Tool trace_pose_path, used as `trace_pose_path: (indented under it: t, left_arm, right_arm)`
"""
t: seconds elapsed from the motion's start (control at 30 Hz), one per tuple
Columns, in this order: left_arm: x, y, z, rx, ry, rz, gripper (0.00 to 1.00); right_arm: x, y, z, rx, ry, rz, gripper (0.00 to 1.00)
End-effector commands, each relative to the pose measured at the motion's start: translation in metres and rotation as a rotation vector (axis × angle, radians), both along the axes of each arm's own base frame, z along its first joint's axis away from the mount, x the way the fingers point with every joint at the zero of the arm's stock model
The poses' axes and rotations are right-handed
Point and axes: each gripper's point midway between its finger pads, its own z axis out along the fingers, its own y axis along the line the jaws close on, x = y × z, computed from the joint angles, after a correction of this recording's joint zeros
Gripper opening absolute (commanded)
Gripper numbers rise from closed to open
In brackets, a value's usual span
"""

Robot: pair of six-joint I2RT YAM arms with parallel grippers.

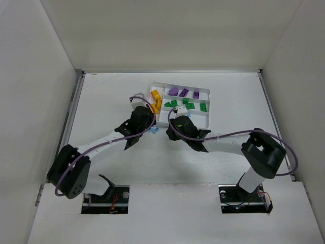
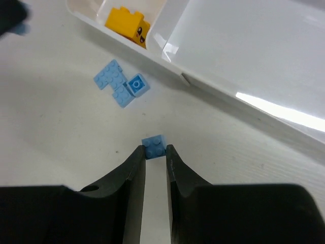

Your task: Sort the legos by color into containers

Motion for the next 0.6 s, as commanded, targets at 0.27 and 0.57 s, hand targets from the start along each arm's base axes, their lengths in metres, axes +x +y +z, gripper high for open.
trace_pose_path:
  t: [0.27,0.57]
  left_arm:
    - [0.053,-0.097,0.009,0.011,-0.039,-0.17,0.19]
    - [0.055,-0.091,0.003,0.07,-0.039,-0.143,0.49]
  right_arm:
    - [0.035,-0.083,0.06,0.102,-0.12,-0.241,0.22]
    - [0.068,-0.088,0.049,0.09,-0.094,-0.295,0.22]
